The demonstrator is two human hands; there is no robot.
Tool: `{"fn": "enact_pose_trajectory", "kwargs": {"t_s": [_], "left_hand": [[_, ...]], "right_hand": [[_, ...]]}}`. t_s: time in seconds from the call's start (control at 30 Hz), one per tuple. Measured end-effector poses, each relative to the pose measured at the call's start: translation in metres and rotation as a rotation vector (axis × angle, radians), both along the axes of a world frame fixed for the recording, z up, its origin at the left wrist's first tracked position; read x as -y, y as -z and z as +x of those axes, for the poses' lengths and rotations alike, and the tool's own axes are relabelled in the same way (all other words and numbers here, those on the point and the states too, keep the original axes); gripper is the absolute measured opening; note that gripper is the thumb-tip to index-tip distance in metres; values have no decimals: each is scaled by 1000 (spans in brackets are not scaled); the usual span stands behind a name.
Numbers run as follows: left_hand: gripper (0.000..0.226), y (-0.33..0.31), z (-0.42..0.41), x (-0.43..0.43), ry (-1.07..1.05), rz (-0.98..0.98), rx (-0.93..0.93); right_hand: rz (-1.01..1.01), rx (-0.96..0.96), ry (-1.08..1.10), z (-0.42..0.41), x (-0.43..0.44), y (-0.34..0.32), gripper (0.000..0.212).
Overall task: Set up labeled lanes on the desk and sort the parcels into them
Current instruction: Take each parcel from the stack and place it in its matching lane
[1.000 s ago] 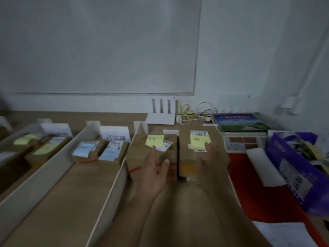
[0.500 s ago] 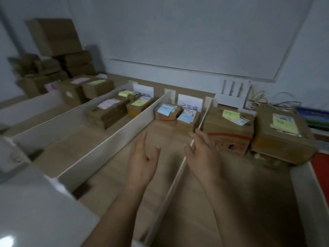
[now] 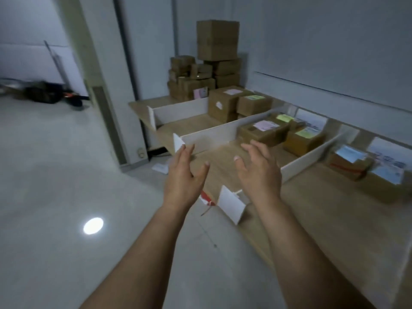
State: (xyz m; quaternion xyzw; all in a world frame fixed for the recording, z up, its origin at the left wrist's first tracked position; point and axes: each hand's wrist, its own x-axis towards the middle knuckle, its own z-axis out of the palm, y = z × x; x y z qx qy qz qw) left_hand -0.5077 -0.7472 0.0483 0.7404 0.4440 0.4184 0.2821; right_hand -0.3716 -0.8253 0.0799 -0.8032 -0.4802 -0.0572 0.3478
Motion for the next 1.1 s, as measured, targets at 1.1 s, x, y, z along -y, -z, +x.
{"fn": "enact_pose_trajectory", "kwargs": {"t_s": [1.1], "left_hand": [[56,2,-131,-447,-382,-5,-87]], "right_hand": [[66,-141,-472,-111,-514,10,31]]}}
